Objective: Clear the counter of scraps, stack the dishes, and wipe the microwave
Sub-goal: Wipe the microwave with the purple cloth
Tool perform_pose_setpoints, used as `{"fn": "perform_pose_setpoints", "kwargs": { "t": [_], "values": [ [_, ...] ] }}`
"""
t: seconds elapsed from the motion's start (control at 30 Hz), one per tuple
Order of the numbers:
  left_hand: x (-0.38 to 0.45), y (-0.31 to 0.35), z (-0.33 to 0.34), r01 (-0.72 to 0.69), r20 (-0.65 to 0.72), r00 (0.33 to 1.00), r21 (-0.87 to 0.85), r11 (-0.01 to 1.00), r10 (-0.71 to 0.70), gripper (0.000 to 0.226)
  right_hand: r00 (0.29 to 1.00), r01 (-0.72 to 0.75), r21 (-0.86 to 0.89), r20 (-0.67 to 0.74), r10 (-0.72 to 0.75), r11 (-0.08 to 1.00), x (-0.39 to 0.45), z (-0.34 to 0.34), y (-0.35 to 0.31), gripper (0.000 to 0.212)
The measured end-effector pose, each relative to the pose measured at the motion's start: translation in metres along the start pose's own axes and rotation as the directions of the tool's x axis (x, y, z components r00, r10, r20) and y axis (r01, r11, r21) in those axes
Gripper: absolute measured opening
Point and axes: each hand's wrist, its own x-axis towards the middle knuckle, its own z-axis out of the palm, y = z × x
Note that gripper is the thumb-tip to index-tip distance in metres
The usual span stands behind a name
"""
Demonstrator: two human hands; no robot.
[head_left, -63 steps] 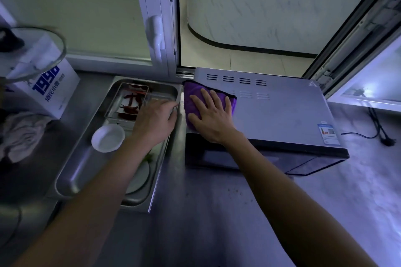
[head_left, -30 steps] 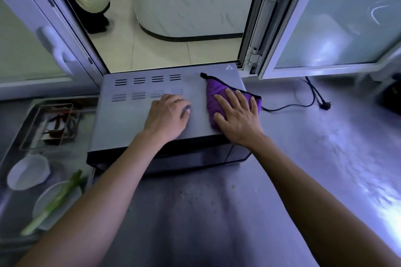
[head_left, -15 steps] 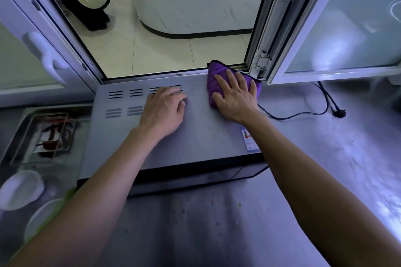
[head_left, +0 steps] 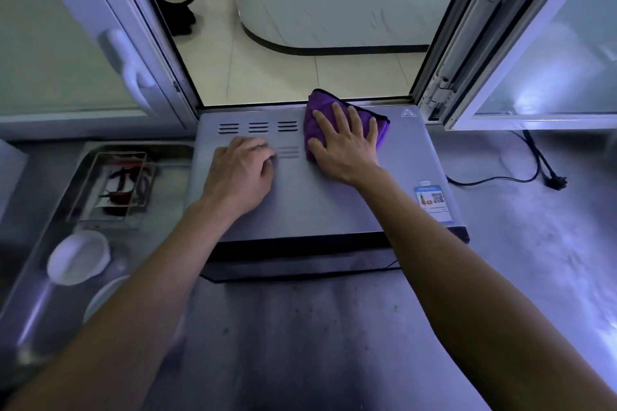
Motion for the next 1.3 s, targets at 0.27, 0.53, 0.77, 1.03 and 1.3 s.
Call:
{"fn": "perform_pose_setpoints", "kwargs": {
  "t": [0.27,0.53,0.77,1.03,1.3],
  "values": [
    [-0.05,-0.053,-0.035,0.06,-0.068,0.996,0.006,0.998,-0.059,0.026,0.996,0.077,-0.006,0.05,-0.076,0.997,-0.008,0.023,-0.079,0.069],
    [-0.091,-0.105,-0.053,0.028,-0.095,0.995,-0.012,1.0,-0.029,0.026,0.984,0.168,0.002,0.062,-0.167,0.986,-0.029,0.041,-0.159,0.068],
    [-0.1,-0.105,-0.058,0.011,-0.084,0.996,-0.063,0.998,-0.016,0.027,0.981,0.189,-0.008,0.045,-0.188,0.982,-0.066,0.047,-0.162,0.066],
    [-0.093,-0.061,-0.048,-0.078,-0.102,0.993,-0.115,0.99,0.067,0.026,0.995,0.097,-0.025,-0.01,-0.097,0.995,-0.136,0.036,-0.109,0.066],
    [-0.079,0.027,-0.027,-0.215,-0.026,0.977,-0.12,0.969,0.214,0.027,0.99,-0.08,-0.023,-0.122,0.077,0.996,-0.194,0.02,-0.011,0.064]
  ]
}}
